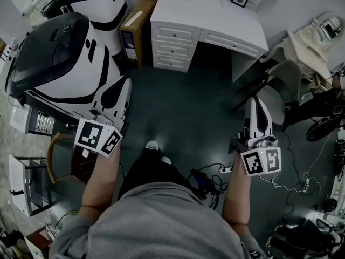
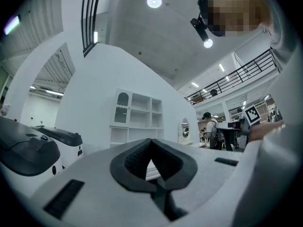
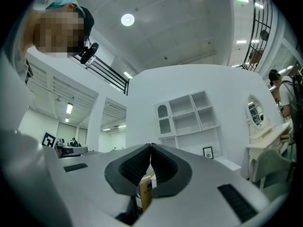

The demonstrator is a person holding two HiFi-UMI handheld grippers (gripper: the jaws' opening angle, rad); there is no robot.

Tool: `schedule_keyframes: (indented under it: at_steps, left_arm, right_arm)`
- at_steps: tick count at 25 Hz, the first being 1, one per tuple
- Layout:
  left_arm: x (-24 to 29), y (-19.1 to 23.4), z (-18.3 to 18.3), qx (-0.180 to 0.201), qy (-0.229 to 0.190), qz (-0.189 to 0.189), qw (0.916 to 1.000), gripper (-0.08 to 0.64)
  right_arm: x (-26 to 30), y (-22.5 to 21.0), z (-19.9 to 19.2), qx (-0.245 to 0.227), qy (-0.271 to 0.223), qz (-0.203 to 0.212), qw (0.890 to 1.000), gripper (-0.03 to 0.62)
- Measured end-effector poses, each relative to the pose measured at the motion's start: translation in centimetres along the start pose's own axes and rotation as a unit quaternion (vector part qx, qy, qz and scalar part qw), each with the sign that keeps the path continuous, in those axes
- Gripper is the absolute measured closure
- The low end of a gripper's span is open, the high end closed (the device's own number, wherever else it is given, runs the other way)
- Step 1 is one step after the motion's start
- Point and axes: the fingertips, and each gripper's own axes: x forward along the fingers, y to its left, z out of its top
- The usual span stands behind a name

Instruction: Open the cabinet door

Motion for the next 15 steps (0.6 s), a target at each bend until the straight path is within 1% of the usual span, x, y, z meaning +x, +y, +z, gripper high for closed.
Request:
schedule_keyframes:
  at_steps: [8,15]
  left_arm:
    - [3.1,2.0,-0.3,0.000,-0.009,0.005,0.9999,0.554]
    - [8.4,5.4,-0.4,-0.001,-0.016,-0.010,0.9998,0.554]
  right_arm:
    - [3.2,-1.4,-0.2,-0.005,-0.007,0.003,1.000,0.566]
    - [8.3,-3.2,-0.5,-0.012,-0.015,-0.005,1.000,0.566]
